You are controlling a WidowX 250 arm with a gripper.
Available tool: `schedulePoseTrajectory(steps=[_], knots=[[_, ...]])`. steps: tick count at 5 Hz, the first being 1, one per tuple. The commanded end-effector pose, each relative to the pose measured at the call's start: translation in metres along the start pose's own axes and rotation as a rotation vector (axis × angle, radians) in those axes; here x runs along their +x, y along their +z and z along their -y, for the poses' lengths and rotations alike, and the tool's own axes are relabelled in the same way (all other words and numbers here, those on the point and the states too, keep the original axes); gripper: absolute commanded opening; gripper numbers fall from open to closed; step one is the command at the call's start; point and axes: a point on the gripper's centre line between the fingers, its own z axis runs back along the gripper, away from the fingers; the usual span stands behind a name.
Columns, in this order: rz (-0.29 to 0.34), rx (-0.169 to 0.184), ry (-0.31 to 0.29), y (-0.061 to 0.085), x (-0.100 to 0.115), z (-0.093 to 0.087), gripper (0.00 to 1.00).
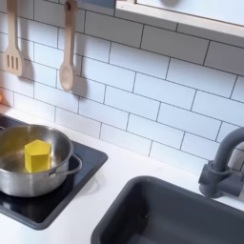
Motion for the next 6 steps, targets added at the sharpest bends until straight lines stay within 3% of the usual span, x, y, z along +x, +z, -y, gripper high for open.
schedulePoseTrajectory(steps=[1,2,4,6], knots=[[-0.015,-0.007,-0.015,-0.007,-0.006,0.014,1.0],[-0.034,-0.018,-0.061,-0.012,-0.019,0.034,1.0],[-0.036,-0.033,-0.138,-0.007,-0.047,0.062,1.0],[-0.052,-0.044,-0.156,-0.008,-0.058,0.07,1.0]])
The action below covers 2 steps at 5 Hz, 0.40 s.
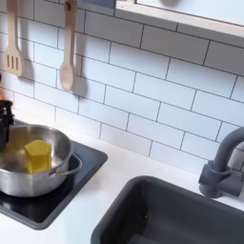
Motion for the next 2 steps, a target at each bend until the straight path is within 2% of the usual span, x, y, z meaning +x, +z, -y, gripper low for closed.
schedulePoseTrajectory(steps=[1,2], knots=[[-0.031,-0.014,-0.058,-0.002,-0.017,0.019,1.0],[-0.04,-0.014,-0.106,-0.002,-0.027,0.031,1.0]])
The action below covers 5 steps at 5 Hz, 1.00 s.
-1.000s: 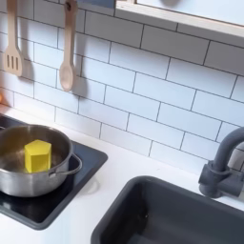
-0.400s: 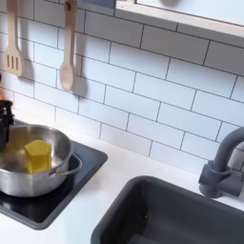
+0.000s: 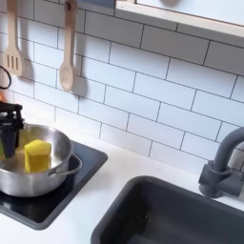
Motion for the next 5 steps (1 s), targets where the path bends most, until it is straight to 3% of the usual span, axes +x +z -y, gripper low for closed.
schedulePoseTrajectory(steps=[1,3,4,5], knots=[[-0.008,-0.001,-0.03,-0.001,-0.009,0.008,1.0],[0.002,0.019,-0.016,-0.002,-0.006,0.004,1.0],[-0.005,0.01,-0.045,-0.001,-0.01,0.009,1.0],[-0.047,-0.13,-0.1,0.0,-0.017,0.012,1.0]])
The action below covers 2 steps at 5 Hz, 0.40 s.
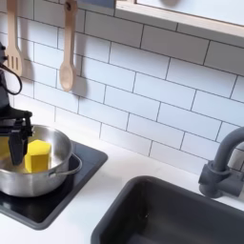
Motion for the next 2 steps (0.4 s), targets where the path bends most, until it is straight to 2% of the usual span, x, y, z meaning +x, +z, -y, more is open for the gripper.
schedulePoseTrajectory(steps=[1,2], knots=[[-0.017,-0.119,-0.035,0.0053,-0.0077,-0.001,1.0],[-0.014,-0.122,-0.034,0.0058,-0.0077,-0.0033,1.0]])
